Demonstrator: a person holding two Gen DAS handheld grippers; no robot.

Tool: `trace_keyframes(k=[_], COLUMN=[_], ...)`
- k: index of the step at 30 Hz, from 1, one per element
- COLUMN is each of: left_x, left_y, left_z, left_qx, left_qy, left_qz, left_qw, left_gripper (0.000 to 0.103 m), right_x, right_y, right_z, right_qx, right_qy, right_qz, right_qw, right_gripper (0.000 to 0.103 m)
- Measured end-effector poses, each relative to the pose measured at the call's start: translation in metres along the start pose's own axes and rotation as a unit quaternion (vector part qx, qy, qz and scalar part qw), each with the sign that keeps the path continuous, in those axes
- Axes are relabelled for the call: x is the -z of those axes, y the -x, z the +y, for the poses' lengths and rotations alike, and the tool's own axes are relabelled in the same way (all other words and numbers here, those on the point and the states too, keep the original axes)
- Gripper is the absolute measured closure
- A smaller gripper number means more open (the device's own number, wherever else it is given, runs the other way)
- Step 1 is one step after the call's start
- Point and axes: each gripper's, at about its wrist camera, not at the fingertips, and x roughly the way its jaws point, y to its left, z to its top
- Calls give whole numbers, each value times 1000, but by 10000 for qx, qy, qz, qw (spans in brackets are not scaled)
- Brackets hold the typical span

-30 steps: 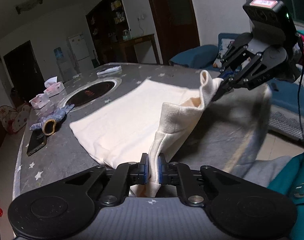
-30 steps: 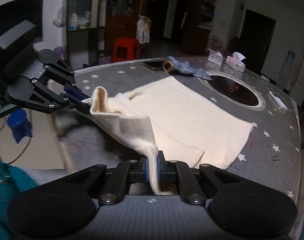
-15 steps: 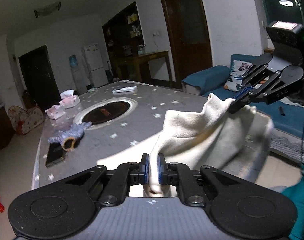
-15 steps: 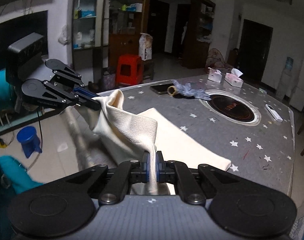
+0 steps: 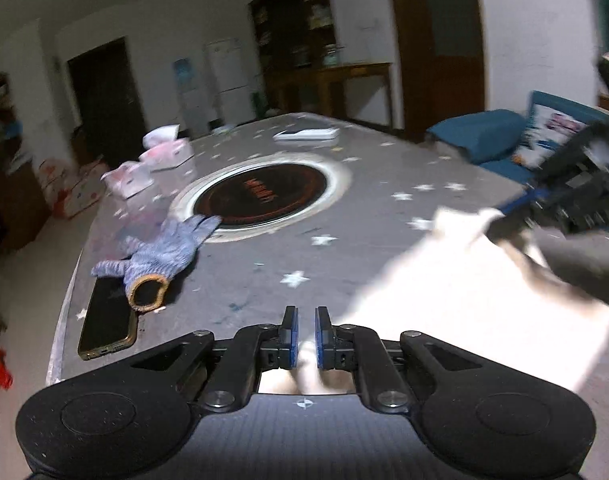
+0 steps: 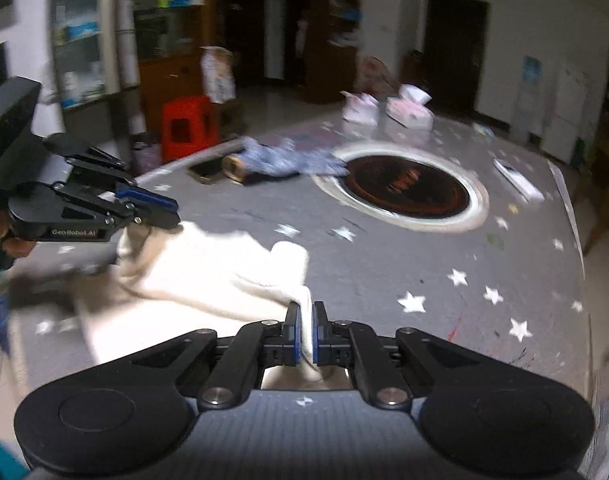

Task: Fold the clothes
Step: 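Release the folded hem and open both tools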

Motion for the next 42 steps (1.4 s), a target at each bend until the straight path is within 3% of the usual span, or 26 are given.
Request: trace_keyframes(k=[5, 8, 9, 11, 14, 18, 19, 20, 22, 26, 30, 35, 42], left_x=[-1, 1, 1, 3, 8, 13, 14, 14, 14, 16, 21, 8, -15], left_y=[-31, -11, -3, 8, 10, -3, -6, -8, -10, -8, -20, -10, -15], left_z=[24, 34, 35, 35, 30, 24, 22, 20, 17, 14, 8, 14, -13], left_qx=[47, 193, 261, 350, 458, 488, 499, 454, 347, -70, -406, -301, 485], left_qy=[609, 737, 724, 697, 657, 661, 654, 617, 555, 511, 419, 746, 871], left_qz=[352, 163, 110, 81, 215, 448, 475, 481, 461, 234, 374, 210, 56], left_qw=[9975, 9970, 9970, 9969, 9966, 9956, 9955, 9959, 9968, 9984, 9976, 9965, 9950], left_gripper=[92, 91, 88, 66, 62, 64, 68, 86, 91, 94, 91, 86, 88], right_x=[5, 8, 9, 10, 11, 5, 3, 1, 0, 0, 4, 5, -1], right_y=[-15, -24, -27, -34, -40, -41, -43, -45, -47, -50, -66, -66, -71], right_z=[-11, -18, -20, -24, -30, -24, -20, -16, -9, 4, 5, 3, 0], right_qx=[76, 122, 137, 167, 156, -76, -127, -185, -268, -336, -248, -205, -158], right_qy=[-246, -393, -442, -541, -674, -726, -682, -653, -591, -413, -464, -594, -785], right_qz=[90, 144, 163, 199, 226, 147, 148, 154, 164, 115, 200, 129, 110], right_qw=[9996, 9990, 9988, 9982, 9974, 9972, 9975, 9976, 9978, 9985, 9984, 9979, 9967], right_gripper=[97, 93, 91, 89, 88, 88, 88, 87, 86, 80, 79, 79, 79])
